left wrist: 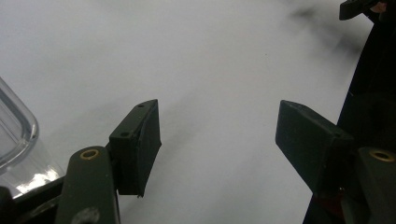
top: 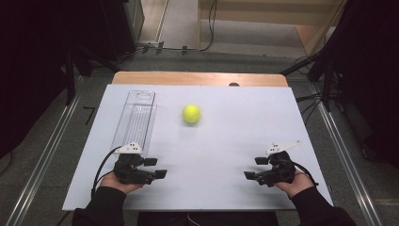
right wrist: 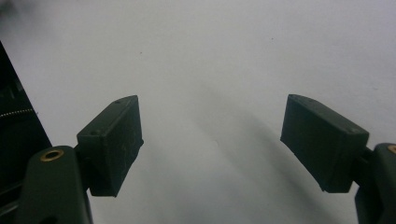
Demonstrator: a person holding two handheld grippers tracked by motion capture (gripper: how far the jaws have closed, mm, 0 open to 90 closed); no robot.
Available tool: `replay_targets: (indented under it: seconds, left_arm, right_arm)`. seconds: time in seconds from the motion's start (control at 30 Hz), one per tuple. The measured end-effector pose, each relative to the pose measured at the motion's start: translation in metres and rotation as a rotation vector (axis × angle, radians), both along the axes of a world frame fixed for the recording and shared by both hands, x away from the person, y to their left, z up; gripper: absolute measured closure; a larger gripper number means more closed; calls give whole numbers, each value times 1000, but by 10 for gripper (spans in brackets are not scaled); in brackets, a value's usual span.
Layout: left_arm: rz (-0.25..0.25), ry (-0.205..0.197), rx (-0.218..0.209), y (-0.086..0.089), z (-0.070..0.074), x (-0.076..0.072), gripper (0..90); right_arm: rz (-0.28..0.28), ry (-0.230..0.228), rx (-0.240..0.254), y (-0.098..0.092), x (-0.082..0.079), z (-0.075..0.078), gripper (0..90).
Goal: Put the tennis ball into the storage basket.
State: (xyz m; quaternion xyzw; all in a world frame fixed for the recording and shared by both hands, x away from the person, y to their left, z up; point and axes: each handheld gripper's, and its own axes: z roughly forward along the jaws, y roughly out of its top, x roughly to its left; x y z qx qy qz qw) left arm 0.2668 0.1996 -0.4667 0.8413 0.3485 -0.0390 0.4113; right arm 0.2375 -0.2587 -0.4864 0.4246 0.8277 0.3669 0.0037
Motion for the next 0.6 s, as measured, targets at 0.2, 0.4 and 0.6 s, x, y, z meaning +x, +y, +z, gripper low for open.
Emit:
replay_targets:
  seconds: [0.2, 0.4, 0.6]
  left_arm:
    - [0, 2, -3, 0, 1, -1, 319]
    - [2, 9, -7, 1, 1, 0, 317]
    - [-7, 3, -4, 1, 2, -2, 300]
  right_arm:
    - [7, 1, -1, 1, 0, 0, 186]
    - [8, -1, 2, 1, 0, 0, 186]
    - [11, -2, 0, 2, -1, 0, 186]
